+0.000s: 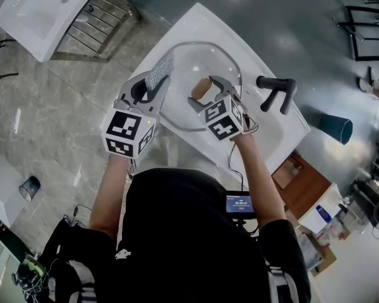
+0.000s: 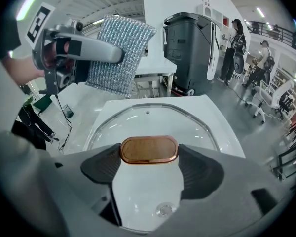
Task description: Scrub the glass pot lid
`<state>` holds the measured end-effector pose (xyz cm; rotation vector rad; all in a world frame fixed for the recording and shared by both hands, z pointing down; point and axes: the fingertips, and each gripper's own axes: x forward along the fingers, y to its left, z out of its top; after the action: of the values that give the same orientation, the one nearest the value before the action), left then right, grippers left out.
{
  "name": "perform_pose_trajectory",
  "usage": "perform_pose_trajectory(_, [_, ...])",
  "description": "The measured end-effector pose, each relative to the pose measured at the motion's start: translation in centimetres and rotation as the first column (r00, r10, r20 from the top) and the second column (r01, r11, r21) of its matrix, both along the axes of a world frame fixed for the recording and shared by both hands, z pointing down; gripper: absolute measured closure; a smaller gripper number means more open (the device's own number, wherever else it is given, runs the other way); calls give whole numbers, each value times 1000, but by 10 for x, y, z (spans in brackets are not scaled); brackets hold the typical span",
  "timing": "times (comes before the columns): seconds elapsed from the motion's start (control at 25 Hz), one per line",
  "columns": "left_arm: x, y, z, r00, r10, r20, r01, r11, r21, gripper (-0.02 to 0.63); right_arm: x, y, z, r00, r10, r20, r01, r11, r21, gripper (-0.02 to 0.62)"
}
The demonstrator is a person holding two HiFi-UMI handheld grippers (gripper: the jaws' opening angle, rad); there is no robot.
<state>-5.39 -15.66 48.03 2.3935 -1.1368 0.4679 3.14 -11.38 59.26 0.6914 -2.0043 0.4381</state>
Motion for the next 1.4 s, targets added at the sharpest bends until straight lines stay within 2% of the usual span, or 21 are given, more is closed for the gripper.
perform_pose_trajectory(0.12, [5, 2, 8, 998, 63, 19, -62, 998, -19, 534, 0, 0, 1, 1000, 0, 3, 0, 1000, -2, 232])
perform_pose_trajectory(0.24, [4, 0, 17, 983, 125, 132, -128, 992, 11, 534, 0, 0, 1, 1000, -2, 4, 2, 1000, -7, 232])
perform_pose_trajectory(0.36, [9, 0, 27, 932, 236, 277, -252, 967, 25, 535, 0, 0, 1, 1000, -7, 6, 7, 1000, -7, 232])
perform_pose_trajectory(0.56, [21, -8, 39, 875, 353, 331, -370, 929, -11, 534, 1, 0, 1, 1000, -8, 11, 8, 1000, -5, 232])
perform_pose_trajectory(0.68, [24, -23, 42, 811, 380, 445, -430, 903, 13, 534, 1, 0, 2, 1000, -8, 15, 8, 1000, -2, 232])
perform_pose_trajectory(0.8, [30, -34, 46, 768, 393, 506, -472, 881, 31, 534, 1, 0, 1, 1000, -6, 18, 6, 1000, 0, 232])
perform_pose_trajectory(0.96, [35, -36, 63, 668, 429, 608, -552, 834, 18, 535, 1, 1, 2, 1000, -6, 22, 6, 1000, 1, 232])
perform_pose_trajectory(1.16, [36, -37, 79, 597, 445, 667, -596, 803, -2, 535, 1, 0, 2, 1000, -8, 27, 8, 1000, 0, 232])
perform_pose_trajectory(1.4, [39, -35, 95, 540, 480, 691, -634, 772, -41, 535, 1, 1, 2, 1000, -8, 27, 8, 1000, -2, 232])
